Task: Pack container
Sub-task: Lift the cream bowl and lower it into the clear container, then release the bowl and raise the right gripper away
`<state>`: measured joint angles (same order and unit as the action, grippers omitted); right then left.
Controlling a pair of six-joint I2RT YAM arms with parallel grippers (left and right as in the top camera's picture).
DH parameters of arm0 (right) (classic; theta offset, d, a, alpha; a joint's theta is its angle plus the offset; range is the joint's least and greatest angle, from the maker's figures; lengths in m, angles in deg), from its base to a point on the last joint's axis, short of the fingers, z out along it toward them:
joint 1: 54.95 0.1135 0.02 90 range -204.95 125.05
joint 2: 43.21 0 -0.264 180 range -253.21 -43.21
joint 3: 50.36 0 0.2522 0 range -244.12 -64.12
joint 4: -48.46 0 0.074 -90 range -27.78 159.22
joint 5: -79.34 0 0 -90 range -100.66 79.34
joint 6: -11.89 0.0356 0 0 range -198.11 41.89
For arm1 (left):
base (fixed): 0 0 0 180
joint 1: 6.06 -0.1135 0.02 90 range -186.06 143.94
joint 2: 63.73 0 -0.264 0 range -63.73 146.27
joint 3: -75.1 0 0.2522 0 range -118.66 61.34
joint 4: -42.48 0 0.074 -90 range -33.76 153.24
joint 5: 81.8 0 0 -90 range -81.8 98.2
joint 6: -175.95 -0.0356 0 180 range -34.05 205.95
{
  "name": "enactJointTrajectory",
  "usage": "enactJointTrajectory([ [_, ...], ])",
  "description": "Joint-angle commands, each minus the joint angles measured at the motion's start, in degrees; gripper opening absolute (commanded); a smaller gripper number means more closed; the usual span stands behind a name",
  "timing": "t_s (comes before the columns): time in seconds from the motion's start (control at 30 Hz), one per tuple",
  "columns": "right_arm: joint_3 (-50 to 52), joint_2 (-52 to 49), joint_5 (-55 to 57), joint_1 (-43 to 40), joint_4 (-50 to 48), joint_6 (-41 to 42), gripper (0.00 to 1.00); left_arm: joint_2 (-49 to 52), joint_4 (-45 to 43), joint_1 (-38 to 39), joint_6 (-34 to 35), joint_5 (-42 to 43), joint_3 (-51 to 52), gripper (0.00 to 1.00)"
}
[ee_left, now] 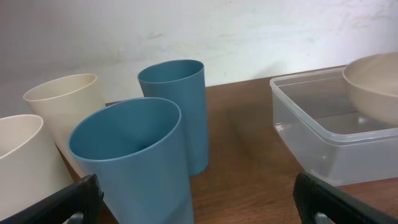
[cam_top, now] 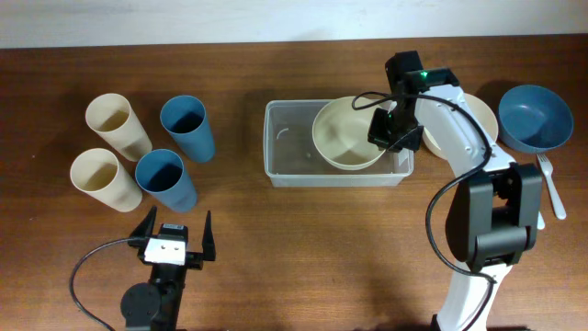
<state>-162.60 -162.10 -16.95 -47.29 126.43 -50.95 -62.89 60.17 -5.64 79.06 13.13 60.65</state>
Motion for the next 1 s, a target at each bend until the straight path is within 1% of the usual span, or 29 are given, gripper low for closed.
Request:
enactJointTrajectory([
  [0.0,-1.1,-0.6,-0.5,-0.8,-0.3,-0.2,0.05,-0.4,0.4,0.2,-0.9,-0.2,0.2,1.0],
  [0.2,-1.1,-0.7,-0.6,-2.1,-0.3,-0.1,0.05,-0.4,0.4,0.2,-0.9,-0.2,0.2,1.0],
  [0.27,-1.1,-0.7,-0.6,-2.4,-0.3,-0.2,0.07,-0.4,0.4,0.2,-0.9,-0.2,0.2,1.0],
  [0.77,-1.1,-0.7,-2.3,-2.3,-0.3,-1.0,0.08,-0.4,0.4,0.2,-0.9,-0.2,0.2,1.0],
  [0.93,-1.1,-0.7,-2.8,-2.3,-0.3,-1.0,0.13,-0.4,0.4,0.2,-0.9,-0.2,0.2,1.0],
  [0.97,-1.1,-0.7,-2.8,-2.3,-0.3,-1.0,0.16,-0.4,0.4,0.2,-0.9,-0.2,0.2,1.0],
])
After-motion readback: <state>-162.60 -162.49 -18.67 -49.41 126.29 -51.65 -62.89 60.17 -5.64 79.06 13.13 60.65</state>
